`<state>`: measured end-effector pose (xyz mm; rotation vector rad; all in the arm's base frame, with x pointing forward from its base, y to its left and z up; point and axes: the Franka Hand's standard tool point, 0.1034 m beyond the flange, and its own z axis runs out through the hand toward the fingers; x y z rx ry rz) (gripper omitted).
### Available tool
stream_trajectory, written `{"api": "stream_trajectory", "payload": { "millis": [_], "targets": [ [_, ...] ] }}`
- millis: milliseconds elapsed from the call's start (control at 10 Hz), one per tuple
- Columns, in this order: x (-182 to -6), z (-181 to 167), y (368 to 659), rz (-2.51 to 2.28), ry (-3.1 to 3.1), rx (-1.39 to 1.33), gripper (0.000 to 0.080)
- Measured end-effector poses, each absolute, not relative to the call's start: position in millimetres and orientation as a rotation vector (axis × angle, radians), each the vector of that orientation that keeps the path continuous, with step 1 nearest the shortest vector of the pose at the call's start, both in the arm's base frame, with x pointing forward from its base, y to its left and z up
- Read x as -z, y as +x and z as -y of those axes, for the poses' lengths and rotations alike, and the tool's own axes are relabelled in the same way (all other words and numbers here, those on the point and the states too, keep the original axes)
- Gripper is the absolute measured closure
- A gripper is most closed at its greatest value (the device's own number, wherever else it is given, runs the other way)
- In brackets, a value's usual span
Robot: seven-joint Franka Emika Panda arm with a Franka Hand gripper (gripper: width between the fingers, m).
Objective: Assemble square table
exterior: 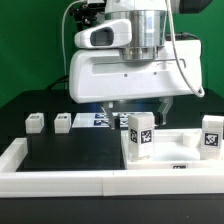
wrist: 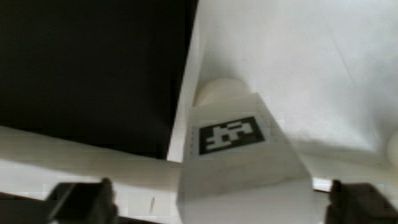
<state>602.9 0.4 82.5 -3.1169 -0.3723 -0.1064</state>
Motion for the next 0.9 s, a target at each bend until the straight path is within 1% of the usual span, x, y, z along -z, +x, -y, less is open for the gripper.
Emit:
{"api": "stream_trajectory", "payload": {
  "millis": [100, 200, 600, 700, 800, 900],
  "targets": [
    [-82.5, -0.4, 603.0, 0.371, -3.117, 0.106, 0.0355],
    [-82.5, -0.5, 603.0, 0.372, -3.117, 0.107, 0.0506],
    [-82.5, -0.6, 603.0, 0.277, -3.122, 0.107, 0.0506],
    [-82.5, -1.7, 603.0, 0.067, -3.125, 0.107, 0.0506],
    [-82.5, -1.7, 603.0, -0.005, -3.122, 0.107, 0.0506],
    [-82.2, -2.0, 602.4, -0.233, -3.102, 0.107, 0.0506]
  ]
}}
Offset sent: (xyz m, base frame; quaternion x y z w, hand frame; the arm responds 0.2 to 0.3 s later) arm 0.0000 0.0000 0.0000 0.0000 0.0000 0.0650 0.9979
